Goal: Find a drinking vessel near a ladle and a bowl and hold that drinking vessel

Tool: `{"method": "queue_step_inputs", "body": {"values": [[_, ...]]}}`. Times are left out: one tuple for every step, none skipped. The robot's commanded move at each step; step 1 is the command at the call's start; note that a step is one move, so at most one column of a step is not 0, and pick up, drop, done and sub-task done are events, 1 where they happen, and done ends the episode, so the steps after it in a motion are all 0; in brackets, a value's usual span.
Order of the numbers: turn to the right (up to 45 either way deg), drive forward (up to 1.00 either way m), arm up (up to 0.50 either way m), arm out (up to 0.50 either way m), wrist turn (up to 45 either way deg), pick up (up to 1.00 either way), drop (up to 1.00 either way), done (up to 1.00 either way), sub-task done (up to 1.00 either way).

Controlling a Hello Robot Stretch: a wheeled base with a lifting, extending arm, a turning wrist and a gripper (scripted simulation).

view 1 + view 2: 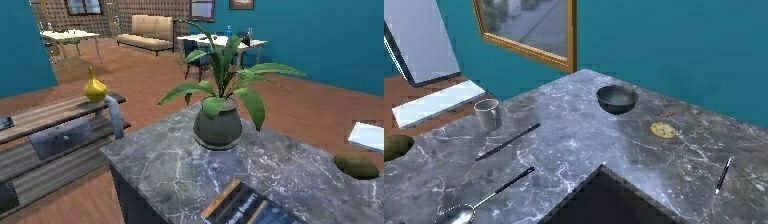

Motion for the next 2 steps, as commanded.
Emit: {"method": "queue_step_inputs", "body": {"values": [[-18.0,0.00,0.00,0.00,0.0,0.00,0.00,0.00,0.00],[0.0,0.00,0.50,0.00,0.0,0.00,0.00,0.00,0.00]]}}
